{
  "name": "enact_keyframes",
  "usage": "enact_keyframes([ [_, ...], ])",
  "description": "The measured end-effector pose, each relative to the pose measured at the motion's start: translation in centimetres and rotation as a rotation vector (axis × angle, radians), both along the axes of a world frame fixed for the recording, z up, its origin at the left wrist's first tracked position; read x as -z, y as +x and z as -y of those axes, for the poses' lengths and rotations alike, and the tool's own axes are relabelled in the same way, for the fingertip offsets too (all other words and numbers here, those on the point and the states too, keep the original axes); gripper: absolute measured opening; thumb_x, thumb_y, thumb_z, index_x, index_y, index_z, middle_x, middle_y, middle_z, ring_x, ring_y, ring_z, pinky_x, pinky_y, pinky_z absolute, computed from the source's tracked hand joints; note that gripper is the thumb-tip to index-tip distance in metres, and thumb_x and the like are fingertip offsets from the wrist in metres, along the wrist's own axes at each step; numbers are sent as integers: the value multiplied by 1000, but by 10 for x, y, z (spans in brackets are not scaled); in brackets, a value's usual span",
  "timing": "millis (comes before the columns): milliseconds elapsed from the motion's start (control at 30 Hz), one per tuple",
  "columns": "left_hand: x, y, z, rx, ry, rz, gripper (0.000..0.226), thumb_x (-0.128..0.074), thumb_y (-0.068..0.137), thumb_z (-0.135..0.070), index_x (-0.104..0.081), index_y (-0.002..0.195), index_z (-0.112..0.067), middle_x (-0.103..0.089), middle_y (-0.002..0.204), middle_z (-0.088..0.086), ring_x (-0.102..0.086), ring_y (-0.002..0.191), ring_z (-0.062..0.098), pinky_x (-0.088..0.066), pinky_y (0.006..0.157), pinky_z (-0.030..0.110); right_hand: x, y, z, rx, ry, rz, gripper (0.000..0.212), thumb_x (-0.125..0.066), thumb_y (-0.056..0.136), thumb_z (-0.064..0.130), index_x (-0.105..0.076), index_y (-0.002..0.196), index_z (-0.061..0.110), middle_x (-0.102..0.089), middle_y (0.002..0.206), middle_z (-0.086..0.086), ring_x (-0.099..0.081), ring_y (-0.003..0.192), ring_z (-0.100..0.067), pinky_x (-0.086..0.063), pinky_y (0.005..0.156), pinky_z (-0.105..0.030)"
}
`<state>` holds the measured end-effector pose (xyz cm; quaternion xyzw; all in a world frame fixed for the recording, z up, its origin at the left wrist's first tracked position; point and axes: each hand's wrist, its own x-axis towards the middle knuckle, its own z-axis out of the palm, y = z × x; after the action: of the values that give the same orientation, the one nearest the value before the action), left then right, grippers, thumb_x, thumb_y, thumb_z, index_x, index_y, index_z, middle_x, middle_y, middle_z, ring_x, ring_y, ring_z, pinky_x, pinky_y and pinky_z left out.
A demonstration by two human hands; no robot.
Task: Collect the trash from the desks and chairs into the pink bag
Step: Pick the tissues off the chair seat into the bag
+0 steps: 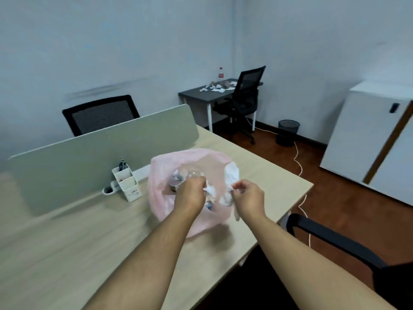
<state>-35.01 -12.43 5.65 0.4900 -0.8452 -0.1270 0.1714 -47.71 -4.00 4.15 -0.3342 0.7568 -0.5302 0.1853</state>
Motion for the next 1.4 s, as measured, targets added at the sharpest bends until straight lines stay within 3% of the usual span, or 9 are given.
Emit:
enact_keyframes([
  [100,14,20,23,-99,70,-35,24,-52,82,-4,-61,103,-9,-63,112,11,-58,97,29,-47,79,32,11,19,35,-163,103,51,22,-58,83,1,-69,100,11,-66,101,-3,-63,99,-20,-41,67,-11],
  [200,28,26,34,-59,204,93,62,-61,84,-15,-38,142,-20,-33,151,5,-42,133,26,-34,106,38,18,27,56,-438,255,-18,46,-65,85,10,-58,130,17,-51,139,-1,-49,128,-18,-42,97,-19],
  [300,34,32,31,-22,217,75,49,-55,83,-6,-50,131,-16,-50,138,5,-49,127,25,-43,101,35,19,26,57,-449,274,-52,39,-60,88,7,-63,124,19,-42,148,-2,-44,133,-15,-39,104,-27],
  [467,20,28,10,-4,158,116,44,-51,85,-7,-54,128,-16,-60,126,5,-56,115,26,-49,89,33,9,3,25,-334,256,-100,29,-55,89,5,-70,109,18,-58,131,-6,-57,114,-15,-44,77,-20],
  [633,-10,-7,-37,56,111,137,40,-54,88,-17,-54,128,-22,-58,129,0,-55,116,23,-46,85,31,-22,-41,-29,-260,258,-172,23,-55,91,9,-71,103,19,-59,109,-11,-52,66,-8,-35,47,-17],
  [800,-38,-68,-133,171,71,110,30,-54,87,-25,-59,116,-26,-62,119,-2,-58,108,23,-47,81,30,-65,-105,-128,-145,257,-319,22,-57,87,10,-72,98,21,-66,98,-7,-56,80,-15,-39,68,-20],
  [1067,-48,-164,-355,490,152,48,19,-60,86,-34,-67,101,-24,-68,104,-3,-61,100,20,-51,82,32,-86,-220,-352,54,265,-359,20,-57,87,2,-73,92,13,-69,93,-7,-60,85,-16,-40,72,-21],
  [1267,-30,-198,-461,621,449,85,67,-49,77,-75,-62,114,-22,-64,114,3,-62,105,21,-51,93,38,-61,-263,-458,199,352,-281,18,-63,85,7,-72,98,14,-67,100,-8,-62,97,-21,-41,80,-23],
  [1400,-27,-203,-500,660,446,296,85,-61,68,-74,-48,132,-20,-52,132,5,-54,118,26,-48,95,38,-33,-265,-480,184,402,-240,16,-67,83,12,-72,97,17,-69,109,-4,-61,108,-20,-44,87,-23],
])
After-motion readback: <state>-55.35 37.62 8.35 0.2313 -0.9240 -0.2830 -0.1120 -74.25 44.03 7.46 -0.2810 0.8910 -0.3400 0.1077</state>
